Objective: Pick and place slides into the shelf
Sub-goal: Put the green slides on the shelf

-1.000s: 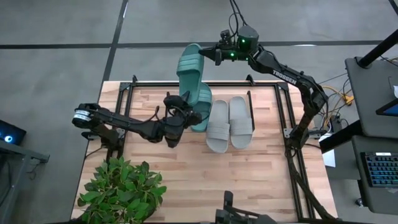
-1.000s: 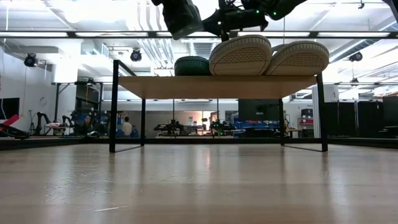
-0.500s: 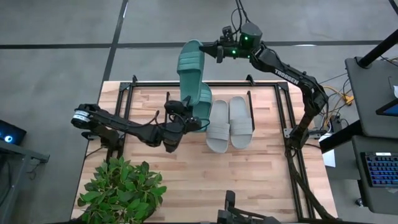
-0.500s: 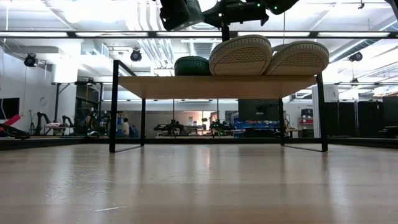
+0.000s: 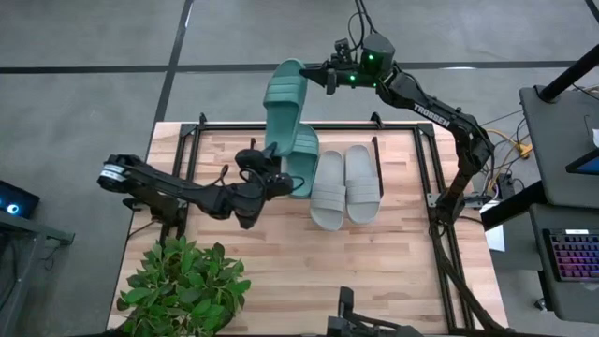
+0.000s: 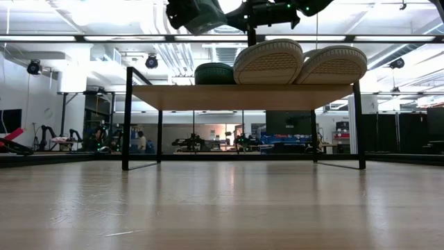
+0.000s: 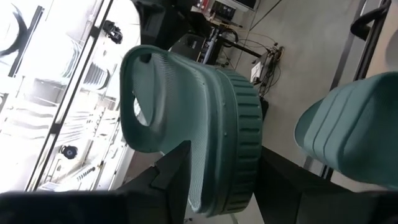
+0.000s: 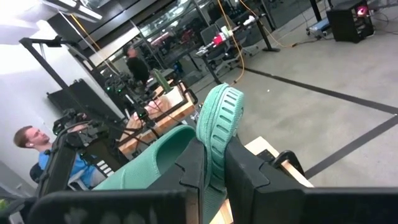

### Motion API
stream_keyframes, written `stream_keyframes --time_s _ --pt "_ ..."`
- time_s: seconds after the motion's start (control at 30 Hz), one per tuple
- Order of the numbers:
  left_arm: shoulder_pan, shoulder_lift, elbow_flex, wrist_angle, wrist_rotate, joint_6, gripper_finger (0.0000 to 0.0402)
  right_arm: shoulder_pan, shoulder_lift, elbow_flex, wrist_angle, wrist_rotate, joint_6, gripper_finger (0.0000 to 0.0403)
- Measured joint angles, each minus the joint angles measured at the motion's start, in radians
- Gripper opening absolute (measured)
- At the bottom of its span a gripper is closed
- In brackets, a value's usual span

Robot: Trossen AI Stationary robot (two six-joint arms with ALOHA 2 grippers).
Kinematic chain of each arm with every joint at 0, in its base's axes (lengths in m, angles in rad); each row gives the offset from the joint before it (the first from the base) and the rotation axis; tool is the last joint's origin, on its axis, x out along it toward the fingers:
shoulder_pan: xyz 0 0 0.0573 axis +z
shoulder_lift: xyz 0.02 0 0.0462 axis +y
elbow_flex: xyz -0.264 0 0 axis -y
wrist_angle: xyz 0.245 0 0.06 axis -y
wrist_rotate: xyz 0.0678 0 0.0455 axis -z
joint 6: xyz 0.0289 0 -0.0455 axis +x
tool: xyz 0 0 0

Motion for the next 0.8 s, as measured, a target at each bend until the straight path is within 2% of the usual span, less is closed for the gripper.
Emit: stream_keyframes --time_s 0.8 --pt "-0.076 -0.093 -0.089 0.003 -0.023 -0.001 0.0138 0.0 -0.011 0.008 -0.01 -0.003 -0.003 0.0029"
